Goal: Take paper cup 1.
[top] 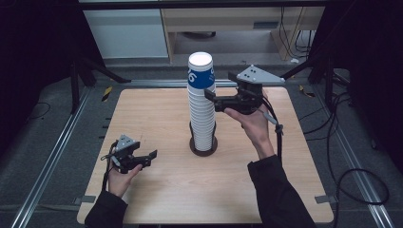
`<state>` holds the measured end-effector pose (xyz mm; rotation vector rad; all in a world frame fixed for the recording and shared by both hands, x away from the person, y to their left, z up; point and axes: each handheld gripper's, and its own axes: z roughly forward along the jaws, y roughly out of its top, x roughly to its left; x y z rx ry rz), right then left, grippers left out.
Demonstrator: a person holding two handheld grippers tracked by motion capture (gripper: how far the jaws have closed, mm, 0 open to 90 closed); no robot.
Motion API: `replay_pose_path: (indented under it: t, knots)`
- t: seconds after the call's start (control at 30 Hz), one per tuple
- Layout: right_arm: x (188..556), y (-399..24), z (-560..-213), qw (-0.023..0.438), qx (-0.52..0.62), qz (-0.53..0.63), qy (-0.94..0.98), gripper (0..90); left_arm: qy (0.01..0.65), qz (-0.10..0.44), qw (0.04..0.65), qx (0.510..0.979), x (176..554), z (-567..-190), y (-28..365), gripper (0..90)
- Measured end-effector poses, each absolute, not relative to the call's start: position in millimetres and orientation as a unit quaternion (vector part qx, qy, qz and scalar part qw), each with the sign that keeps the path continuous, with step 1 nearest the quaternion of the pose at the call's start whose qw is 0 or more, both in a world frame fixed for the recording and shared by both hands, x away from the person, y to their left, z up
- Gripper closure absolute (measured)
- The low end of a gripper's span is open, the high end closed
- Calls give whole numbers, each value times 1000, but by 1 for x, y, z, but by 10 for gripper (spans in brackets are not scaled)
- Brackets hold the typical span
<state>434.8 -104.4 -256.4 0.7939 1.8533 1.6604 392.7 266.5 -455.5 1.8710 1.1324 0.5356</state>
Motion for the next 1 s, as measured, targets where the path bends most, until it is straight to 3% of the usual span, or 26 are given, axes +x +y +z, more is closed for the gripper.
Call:
replay_pose_path:
  t: [0.57, 1.0]
  knots:
    - [467, -70, -260, 252, 305, 607, 689, 78, 451, 211, 431, 752, 393, -457, 264, 171]
    - [474, -58, -262, 243, 298, 608, 695, 190, 448, 208, 429, 756, 393, -458, 263, 169]
